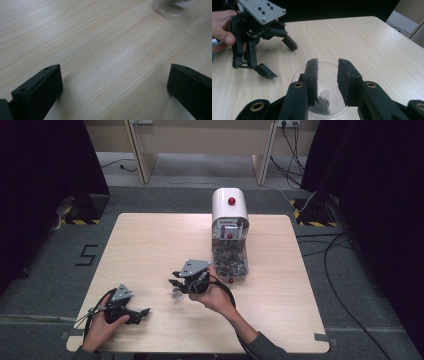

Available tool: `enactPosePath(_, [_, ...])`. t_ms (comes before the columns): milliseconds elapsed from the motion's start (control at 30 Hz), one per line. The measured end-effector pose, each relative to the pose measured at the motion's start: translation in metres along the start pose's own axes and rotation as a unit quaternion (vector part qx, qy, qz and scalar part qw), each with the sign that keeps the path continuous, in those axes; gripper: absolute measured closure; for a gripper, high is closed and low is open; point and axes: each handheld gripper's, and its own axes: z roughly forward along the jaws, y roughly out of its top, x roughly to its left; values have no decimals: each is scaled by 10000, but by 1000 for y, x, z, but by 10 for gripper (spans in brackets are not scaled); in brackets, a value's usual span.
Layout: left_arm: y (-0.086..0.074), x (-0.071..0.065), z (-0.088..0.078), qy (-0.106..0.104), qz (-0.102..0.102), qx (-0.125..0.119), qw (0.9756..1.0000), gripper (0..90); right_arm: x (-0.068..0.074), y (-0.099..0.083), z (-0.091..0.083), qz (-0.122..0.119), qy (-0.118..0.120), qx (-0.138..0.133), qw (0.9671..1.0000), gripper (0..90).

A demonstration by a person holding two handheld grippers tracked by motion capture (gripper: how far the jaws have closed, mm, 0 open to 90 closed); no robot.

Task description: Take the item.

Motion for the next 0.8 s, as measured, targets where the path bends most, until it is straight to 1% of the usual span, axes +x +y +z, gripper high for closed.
enactPosePath(133, [0,0,0,1,-2,-1,10000,0,-2,1,-3,72,-24,-56,10000,650])
enactPosePath(167, [0,0,0,0,0,0,10000,0,-3,1,-4,45,-48,-80,9999,637])
enactPosePath(200, [0,0,0,1,-1,-1,10000,0,-2,1,-5,129,-75,-77,9999,627])
enactPosePath(233, [0,0,0,1,0,-1,10000,0,-4,1,-6,51,-73,-104,9999,623])
enactPosePath(267, [0,0,0,1,-1,-1,10000,0,-4,1,-7,107,-77,-115,9998,617])
enactPosePath(333, [0,0,0,0,-2,-1,10000,0,-5,1,-10,97,-119,-139,9998,600])
enactPosePath(467, [0,0,0,1,-1,-1,10000,0,-7,0,-14,160,-153,-141,9997,578])
enactPosePath(533, [0,0,0,1,-2,-1,10000,0,-9,-1,-16,140,-189,-144,9996,562])
enactPosePath(567, [0,0,0,0,-1,-1,10000,0,-9,-1,-17,215,-197,-145,9995,557])
enactPosePath(600, [0,0,0,0,-2,-2,10000,0,-9,-1,-18,238,-200,-148,9994,551])
enactPosePath(633, [0,0,0,0,0,0,10000,0,-10,-1,-19,202,-222,-170,9994,544])
enactPosePath(667, [0,0,0,0,0,0,10000,0,-10,-1,-20,243,-233,-178,9993,538])
enactPosePath(700, [0,0,0,0,-1,-1,10000,0,-11,-1,-20,191,-221,-176,9994,532])
enactPosePath(733, [0,0,0,0,-1,-1,10000,0,-12,-2,-21,210,-260,-168,9993,524])
enactPosePath(800, [0,0,0,0,-1,-2,10000,0,-12,-3,-22,243,-260,-179,9992,511])
